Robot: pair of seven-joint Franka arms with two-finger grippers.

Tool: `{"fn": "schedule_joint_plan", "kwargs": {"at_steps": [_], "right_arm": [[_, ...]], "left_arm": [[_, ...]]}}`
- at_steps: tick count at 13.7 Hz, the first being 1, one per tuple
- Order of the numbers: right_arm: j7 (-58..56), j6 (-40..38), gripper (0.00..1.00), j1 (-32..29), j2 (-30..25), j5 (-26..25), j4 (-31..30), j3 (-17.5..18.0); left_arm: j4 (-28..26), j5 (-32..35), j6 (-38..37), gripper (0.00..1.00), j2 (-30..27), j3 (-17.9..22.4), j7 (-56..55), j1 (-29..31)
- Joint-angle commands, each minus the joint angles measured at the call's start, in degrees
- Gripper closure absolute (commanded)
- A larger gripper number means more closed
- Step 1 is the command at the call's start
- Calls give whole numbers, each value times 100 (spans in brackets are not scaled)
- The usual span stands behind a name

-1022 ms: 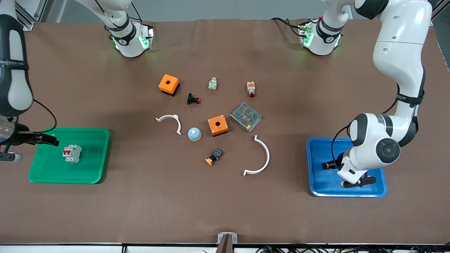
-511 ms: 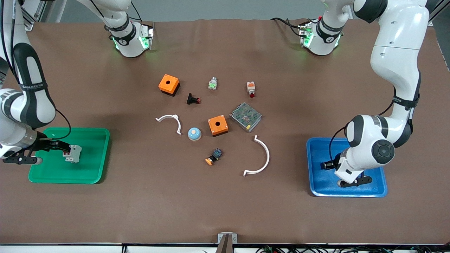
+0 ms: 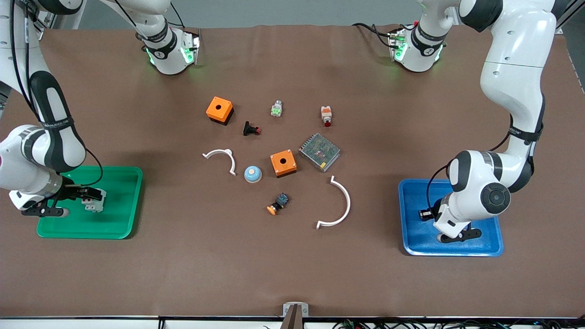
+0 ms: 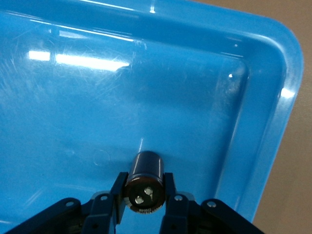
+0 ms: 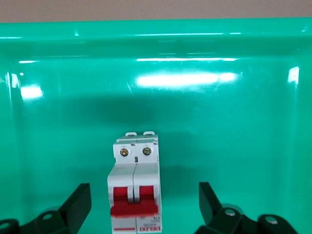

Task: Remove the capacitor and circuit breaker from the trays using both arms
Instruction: 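Grasp the capacitor with the left gripper while the right gripper grasps the breaker, then lift the capacitor and breaker out of the trays toward the table middle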

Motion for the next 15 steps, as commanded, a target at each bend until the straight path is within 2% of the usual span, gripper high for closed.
{"fn": "schedule_joint_plan", "kwargs": {"at_steps": [1, 2, 3, 5, 6, 9, 12, 15], "right_arm": [[-93, 35, 13, -74, 117, 11, 87, 80], [-93, 52, 21, -65, 152, 11, 96, 80], [-93, 53, 36, -65, 178, 11, 96, 80], [-76, 35, 84, -56, 179, 11, 96, 80], [-67, -9, 97, -56, 179, 11, 122, 80], [-58, -428, 100, -21, 73, 11, 410, 89], [99, -1973, 100, 250, -163, 11, 1280, 106], [853, -2574, 99, 812, -672, 20, 1222, 106]], "left_arm": [[-48, 126, 13, 99, -176, 0, -66, 15], [-48, 126, -48, 99, -299, 0, -66, 6], [-22, 117, -258, 99, -448, -9, -101, -46], [-13, 117, -488, 100, -747, -35, -416, -317], [-13, 117, -541, 100, -844, -35, -513, -510], [13, 126, -524, 100, -889, -18, -996, -1082], [145, 370, -488, 100, -731, -9, -1627, -1679], [285, 592, -471, 100, -573, -35, -2682, -2233]]}}
